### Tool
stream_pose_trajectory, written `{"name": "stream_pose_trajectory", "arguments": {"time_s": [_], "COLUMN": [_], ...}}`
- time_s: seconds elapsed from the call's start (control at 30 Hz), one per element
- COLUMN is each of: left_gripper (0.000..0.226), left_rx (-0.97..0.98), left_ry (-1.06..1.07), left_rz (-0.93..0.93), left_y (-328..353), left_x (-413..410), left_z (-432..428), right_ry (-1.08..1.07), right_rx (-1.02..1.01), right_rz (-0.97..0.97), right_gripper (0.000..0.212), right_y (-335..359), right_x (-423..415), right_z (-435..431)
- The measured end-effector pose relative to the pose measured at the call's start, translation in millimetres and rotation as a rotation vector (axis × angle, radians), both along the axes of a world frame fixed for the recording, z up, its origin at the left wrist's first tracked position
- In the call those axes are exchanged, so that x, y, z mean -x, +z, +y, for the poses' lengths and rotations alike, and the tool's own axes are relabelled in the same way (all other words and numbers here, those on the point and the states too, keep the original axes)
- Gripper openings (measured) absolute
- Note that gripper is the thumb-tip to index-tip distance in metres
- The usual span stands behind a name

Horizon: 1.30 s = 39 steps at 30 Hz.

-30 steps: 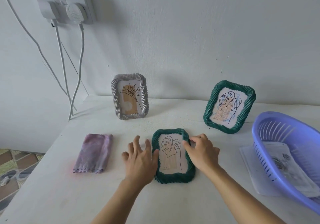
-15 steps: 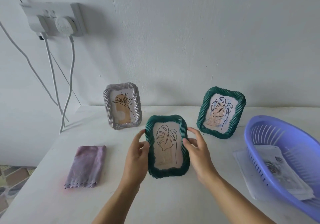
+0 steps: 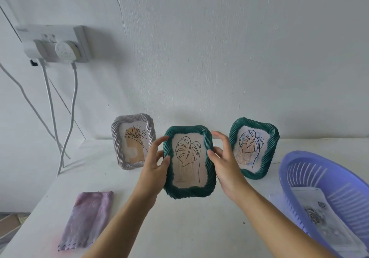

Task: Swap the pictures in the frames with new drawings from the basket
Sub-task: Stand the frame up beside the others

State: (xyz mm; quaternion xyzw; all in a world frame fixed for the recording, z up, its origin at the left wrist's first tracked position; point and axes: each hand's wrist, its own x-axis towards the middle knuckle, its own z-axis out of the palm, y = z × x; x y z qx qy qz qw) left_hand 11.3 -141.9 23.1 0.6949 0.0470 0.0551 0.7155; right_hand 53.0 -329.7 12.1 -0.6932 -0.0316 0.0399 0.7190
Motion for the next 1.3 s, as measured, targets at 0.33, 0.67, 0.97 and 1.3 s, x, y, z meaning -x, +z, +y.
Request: {"name": "stream_pose_trajectory", "arguments": {"time_s": [0.33, 0.67, 0.97, 1.3], "left_gripper": [0.047, 0.051, 0.051, 0.04], "left_rx": [-0.124, -0.143, -0.197, -0.117], "left_ry": [0.132, 0.191, 0.165, 0.111], "left_rz": [-0.037, -0.084, -0.022, 0.014], "left_y": [3.4, -7.3, -41.8, -48.2], "left_x": [-77.9, -133.5, -124.6, -106.1], "left_z": [3.8, 4.0, 2.4, 4.0], "right_ry": [-0.173, -0.233, -0.182, -0.194], "right_rx": [0.237, 0.218, 0.307, 0.306], "right_rz": [-0.17, -0.185, -0.194, -0.161], "right_gripper": [0.051, 0.047, 0.047, 0.039], "right_y": [1.3, -7.5, -44.0, -52.1], "right_x": [-74.0, -127.2, -115.7, -95.9], "right_z": [24.8, 32.5, 28.7, 21.9]}}
